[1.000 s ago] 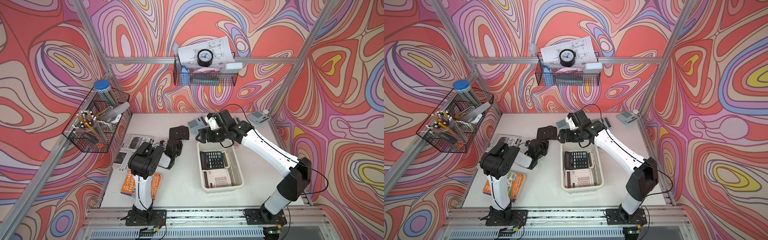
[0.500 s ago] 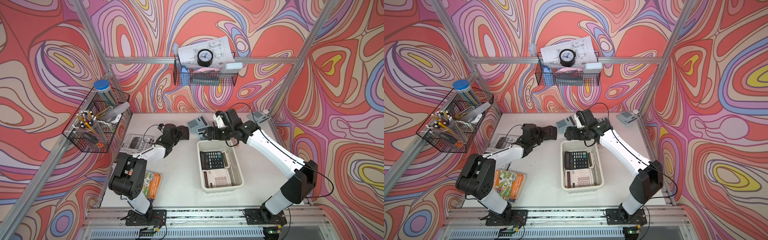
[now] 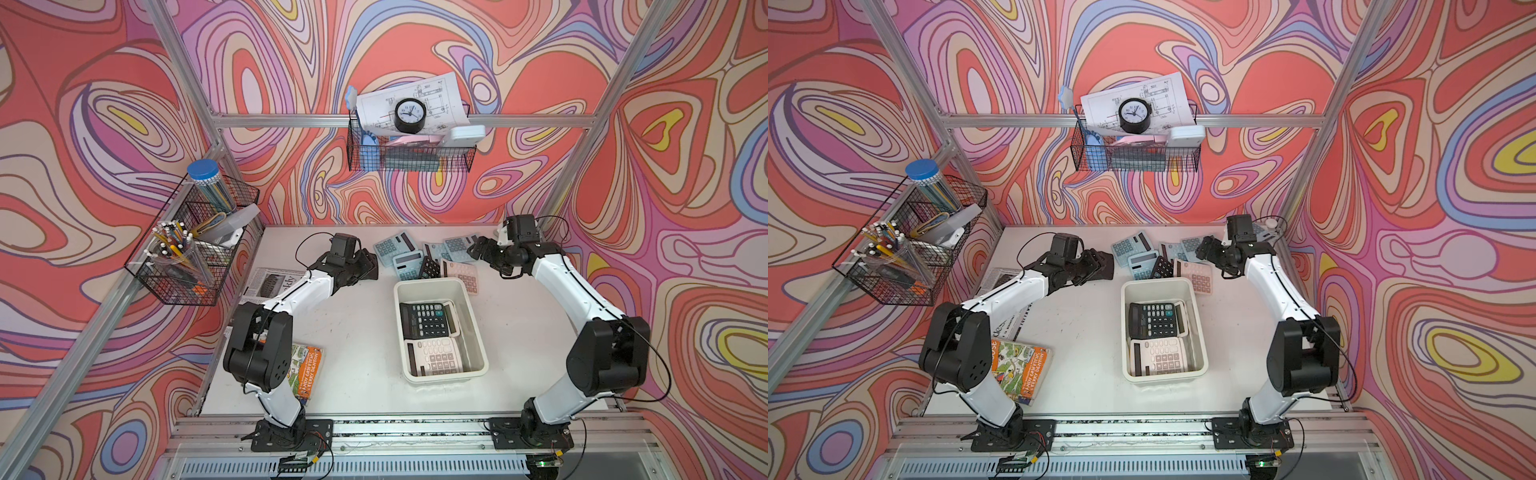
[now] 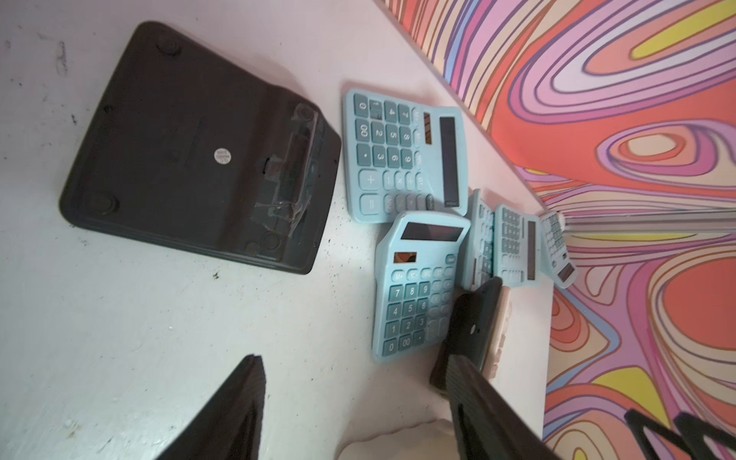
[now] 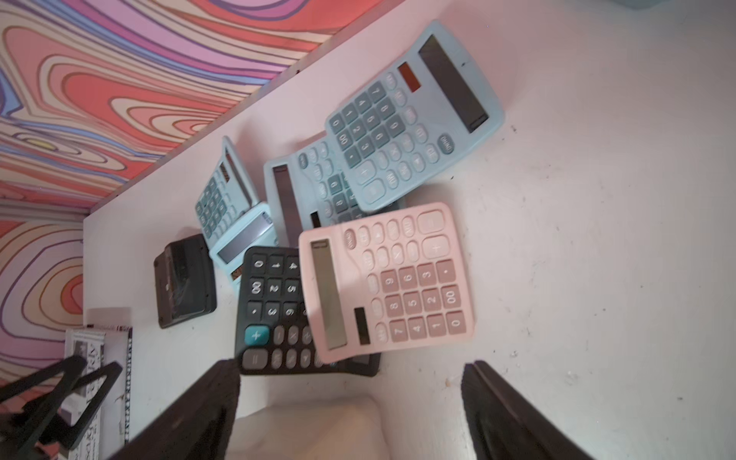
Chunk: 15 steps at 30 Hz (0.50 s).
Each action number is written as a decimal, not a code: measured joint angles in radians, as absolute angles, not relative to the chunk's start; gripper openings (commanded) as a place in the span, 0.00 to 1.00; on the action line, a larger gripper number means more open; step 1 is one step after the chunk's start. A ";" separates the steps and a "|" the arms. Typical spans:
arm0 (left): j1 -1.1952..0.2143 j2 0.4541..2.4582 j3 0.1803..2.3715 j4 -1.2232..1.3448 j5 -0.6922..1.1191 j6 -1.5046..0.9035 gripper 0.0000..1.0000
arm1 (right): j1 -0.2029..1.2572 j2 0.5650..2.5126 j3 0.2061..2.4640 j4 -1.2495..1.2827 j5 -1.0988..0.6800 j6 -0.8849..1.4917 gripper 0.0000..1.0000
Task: Put the calculator in the storage box
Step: Move the calculator to the center of the board, then pick up the calculator at the center of the board.
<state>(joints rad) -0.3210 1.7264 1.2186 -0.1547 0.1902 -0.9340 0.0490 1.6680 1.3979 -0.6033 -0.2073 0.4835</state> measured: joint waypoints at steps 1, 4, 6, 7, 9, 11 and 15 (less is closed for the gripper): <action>-0.321 1.734 1.224 -0.172 0.193 -0.922 0.72 | 0.033 1.697 1.399 -0.585 -0.208 0.480 0.88; -0.321 1.752 1.243 -0.229 0.195 -0.886 0.75 | -0.012 1.806 1.427 -0.548 -0.210 0.464 0.87; -0.318 1.767 1.269 -0.271 0.196 -0.862 0.75 | -0.043 1.880 1.449 -0.522 -0.217 0.456 0.87; -0.315 1.780 1.290 -0.292 0.197 -0.849 0.76 | -0.059 1.913 1.460 -0.511 -0.223 0.452 0.87; -0.305 1.809 1.334 -0.328 0.197 -0.823 0.76 | -0.083 1.968 1.478 -0.490 -0.237 0.437 0.87; -0.293 1.841 1.388 -0.373 0.195 -0.790 0.77 | -0.105 2.021 1.512 -0.477 -0.254 0.416 0.87; -0.280 1.948 1.586 -0.500 0.170 -0.702 0.78 | -0.116 2.129 1.629 -0.463 -0.294 0.369 0.86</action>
